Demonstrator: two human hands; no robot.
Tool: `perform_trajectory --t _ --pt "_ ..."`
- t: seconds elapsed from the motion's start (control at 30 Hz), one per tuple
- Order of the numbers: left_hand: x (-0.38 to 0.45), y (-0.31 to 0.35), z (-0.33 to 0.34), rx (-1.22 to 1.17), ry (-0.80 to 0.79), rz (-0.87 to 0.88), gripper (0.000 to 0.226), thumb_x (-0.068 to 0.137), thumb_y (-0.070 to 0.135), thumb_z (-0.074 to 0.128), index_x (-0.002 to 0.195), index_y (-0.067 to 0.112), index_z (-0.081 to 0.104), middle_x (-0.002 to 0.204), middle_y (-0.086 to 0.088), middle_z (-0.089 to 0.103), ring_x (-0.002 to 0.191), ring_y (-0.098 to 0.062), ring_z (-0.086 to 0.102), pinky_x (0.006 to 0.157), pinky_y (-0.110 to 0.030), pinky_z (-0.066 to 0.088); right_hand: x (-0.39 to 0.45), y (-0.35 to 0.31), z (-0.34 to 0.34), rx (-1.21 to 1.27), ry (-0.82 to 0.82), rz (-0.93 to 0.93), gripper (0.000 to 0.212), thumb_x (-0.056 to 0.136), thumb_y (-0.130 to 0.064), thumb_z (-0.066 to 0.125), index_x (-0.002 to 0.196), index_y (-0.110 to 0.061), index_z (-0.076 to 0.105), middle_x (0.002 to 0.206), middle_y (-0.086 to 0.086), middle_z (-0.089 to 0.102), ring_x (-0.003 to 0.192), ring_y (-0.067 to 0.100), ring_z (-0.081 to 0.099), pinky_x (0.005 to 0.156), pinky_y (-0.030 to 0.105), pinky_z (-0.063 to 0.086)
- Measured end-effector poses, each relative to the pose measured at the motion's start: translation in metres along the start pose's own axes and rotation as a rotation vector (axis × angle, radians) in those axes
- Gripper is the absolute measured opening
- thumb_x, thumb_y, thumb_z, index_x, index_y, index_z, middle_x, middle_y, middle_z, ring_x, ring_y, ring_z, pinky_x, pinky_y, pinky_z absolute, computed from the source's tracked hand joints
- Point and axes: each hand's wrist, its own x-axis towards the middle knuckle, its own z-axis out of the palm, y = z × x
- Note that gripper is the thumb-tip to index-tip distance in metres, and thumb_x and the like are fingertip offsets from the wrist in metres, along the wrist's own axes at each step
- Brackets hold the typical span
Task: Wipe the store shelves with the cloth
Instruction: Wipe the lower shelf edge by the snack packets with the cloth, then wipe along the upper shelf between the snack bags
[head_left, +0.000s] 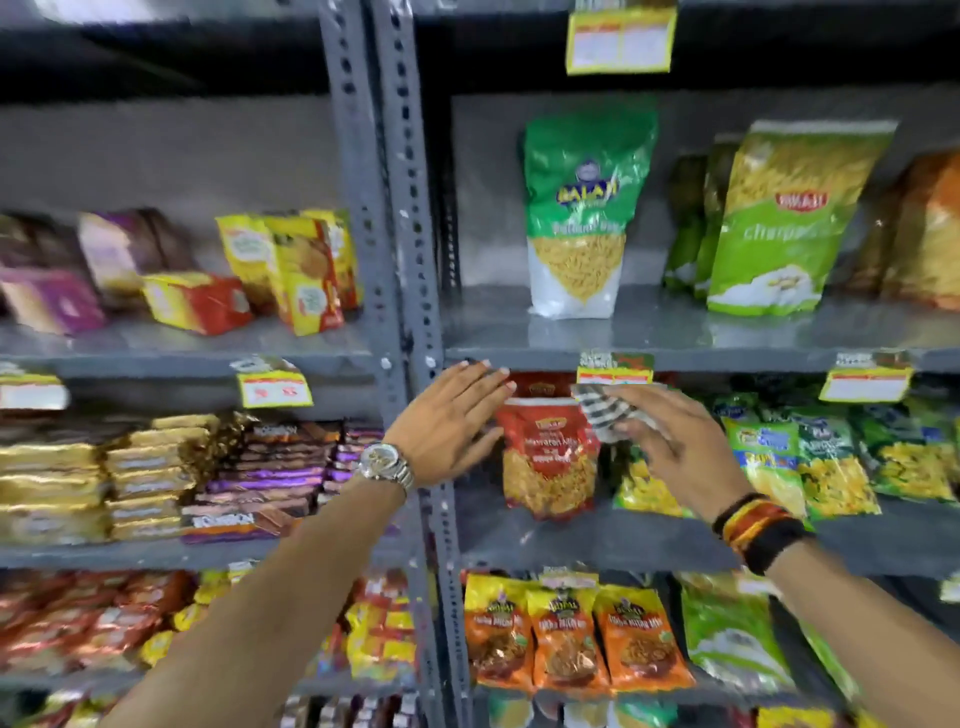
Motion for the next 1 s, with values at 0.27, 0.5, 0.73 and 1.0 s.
perform_trajectory --t 0.27,0.5,0.73,1.0 --pt "0.082 -0.085 -0.094 0.289 0.062 0.005 0.057 0.102 0.044 0.043 0.147 0.009 0.048 0.154 -0.014 0.046 0.143 -0.034 0.039 0.123 -0.049 0.021 0.134 -0.007 -0.021 -0.013 0.074 -0.114 0.033 0.093 -0.033 0.054 0.126 -0.035 0.057 0.122 -0.008 0.064 0.114 0.017 0.058 0.099 0.042 0.044" --pt "0.142 -0.143 -0.116 0.447 0.014 0.122 0.06 0.103 0.046 0.04 0.149 0.007 0.045 0.153 -0.017 0.046 0.145 -0.036 0.036 0.123 -0.051 0.02 0.206 0.001 0.016 -0.025 -0.066 -0.128 0.034 0.093 -0.034 0.057 0.127 -0.03 0.059 0.125 -0.001 0.065 0.116 0.023 0.057 0.103 0.043 0.041" --pt "0.138 -0.171 -0.103 0.584 -0.029 0.235 0.061 0.101 0.047 0.042 0.147 0.007 0.048 0.157 -0.016 0.042 0.149 -0.035 0.031 0.125 -0.054 0.007 0.242 -0.011 0.08 -0.063 -0.232 -0.2 0.037 0.093 -0.035 0.055 0.13 -0.032 0.056 0.128 -0.001 0.063 0.116 0.023 0.056 0.101 0.034 0.041" --pt "0.137 -0.172 -0.1 0.591 -0.044 0.241 0.057 0.103 0.042 0.031 0.145 0.008 0.05 0.161 -0.016 0.035 0.148 -0.036 0.03 0.125 -0.054 0.006 0.317 -0.016 0.127 -0.03 -0.303 -0.015 0.032 0.089 -0.034 0.056 0.12 -0.033 0.06 0.122 0.004 0.065 0.111 0.028 0.061 0.094 0.037 0.049"
